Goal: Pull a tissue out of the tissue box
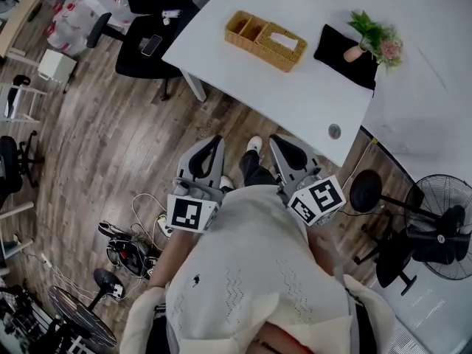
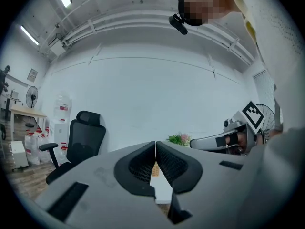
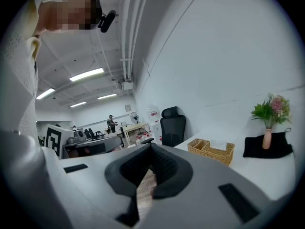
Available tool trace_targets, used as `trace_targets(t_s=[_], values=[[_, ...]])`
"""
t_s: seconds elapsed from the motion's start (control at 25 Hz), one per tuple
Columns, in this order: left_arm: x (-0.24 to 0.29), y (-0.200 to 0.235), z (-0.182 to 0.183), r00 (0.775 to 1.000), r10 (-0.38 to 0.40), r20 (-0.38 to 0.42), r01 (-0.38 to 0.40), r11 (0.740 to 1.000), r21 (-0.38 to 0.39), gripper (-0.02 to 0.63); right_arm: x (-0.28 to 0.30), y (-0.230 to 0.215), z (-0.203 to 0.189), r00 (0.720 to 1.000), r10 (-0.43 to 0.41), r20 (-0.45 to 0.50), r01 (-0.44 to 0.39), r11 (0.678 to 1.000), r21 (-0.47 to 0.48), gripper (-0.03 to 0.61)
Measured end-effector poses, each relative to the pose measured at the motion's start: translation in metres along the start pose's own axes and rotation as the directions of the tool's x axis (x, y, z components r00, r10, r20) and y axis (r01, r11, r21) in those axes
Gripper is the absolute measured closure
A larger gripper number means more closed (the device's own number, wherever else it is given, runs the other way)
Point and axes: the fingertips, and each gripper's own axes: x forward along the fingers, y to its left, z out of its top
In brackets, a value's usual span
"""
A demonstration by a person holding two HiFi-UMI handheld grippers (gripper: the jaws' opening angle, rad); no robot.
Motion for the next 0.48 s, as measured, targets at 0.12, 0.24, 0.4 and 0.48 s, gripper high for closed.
trace_targets(t_s=[0.12,0.24,0.4,0.48], values=[[0.019,0.005,0.000,1.000,0.006,-0.019,-0.006,1.000,-0.012,0.600,0.013,-0.017,0.007,1.000,0.007,0.008,-0.007,1.000,0.005,0.577],[0.036,0.012,0.005,1.000,0.015,-0.022,-0.015,1.000,-0.008,0.600,0.024,-0.031,0.015,1.000,0.014,0.017,-0.014,1.000,0.009,0.577],[0.059,0.018,0.014,0.999,0.033,-0.013,-0.033,0.999,-0.001,0.600,0.033,-0.051,0.025,1.000,0.025,0.018,-0.026,1.000,0.012,0.577],[0.070,0.019,0.015,0.999,0.037,-0.014,-0.037,0.999,0.001,0.600,0.038,-0.062,0.027,1.000,0.027,0.011,-0.027,1.000,0.014,0.577]])
